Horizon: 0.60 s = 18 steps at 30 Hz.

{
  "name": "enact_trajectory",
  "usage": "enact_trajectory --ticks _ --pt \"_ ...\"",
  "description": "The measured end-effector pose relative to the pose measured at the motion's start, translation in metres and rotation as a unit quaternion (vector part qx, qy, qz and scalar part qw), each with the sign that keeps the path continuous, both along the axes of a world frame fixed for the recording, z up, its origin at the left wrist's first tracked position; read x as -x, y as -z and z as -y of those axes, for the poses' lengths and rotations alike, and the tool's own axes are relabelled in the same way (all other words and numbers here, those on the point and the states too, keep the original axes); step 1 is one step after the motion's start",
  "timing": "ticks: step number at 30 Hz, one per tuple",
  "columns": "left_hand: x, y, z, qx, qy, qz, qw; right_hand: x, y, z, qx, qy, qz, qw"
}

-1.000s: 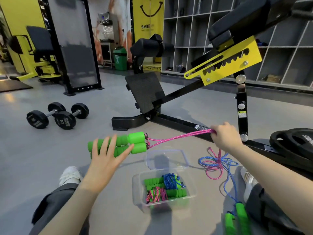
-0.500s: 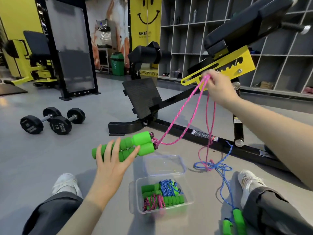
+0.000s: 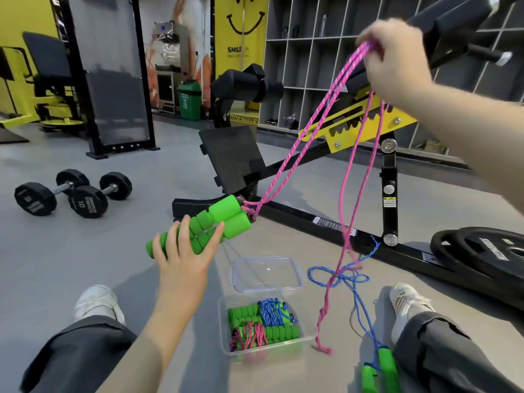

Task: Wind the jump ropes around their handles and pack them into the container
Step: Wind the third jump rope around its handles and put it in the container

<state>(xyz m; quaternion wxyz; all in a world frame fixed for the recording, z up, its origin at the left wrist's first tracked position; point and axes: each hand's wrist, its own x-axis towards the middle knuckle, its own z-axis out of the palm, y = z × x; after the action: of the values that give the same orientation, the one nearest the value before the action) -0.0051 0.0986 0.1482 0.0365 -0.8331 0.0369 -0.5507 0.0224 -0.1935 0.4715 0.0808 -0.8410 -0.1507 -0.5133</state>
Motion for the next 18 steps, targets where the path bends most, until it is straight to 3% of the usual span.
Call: enact_trajectory --ticks 3,6,11,15,18 --pt "0.005 -0.001 -0.004 0.016 0.002 -0.01 1.0 -0.008 0.042 0.005 -0.052 -0.006 -0.154 0.987" --pt "0.009 -0.002 -0.002 0.006 0.013 -0.021 1.0 -0.014 0.102 0.002 -0.052 -0.009 -0.324 0.945" --pt "0.011 0.004 0.005 -0.025 0.026 -0.037 0.999 -0.018 0.194 -0.011 0.059 0.007 -0.501 0.863" --pt "0.007 0.005 0.003 -0.004 0.009 -0.034 0.999 -0.014 0.249 -0.01 0.126 0.073 -0.579 0.802" --pt "0.004 0.001 -0.003 0.043 -0.009 -0.036 0.998 -0.004 0.283 0.007 -0.001 0.01 -0.649 0.76"
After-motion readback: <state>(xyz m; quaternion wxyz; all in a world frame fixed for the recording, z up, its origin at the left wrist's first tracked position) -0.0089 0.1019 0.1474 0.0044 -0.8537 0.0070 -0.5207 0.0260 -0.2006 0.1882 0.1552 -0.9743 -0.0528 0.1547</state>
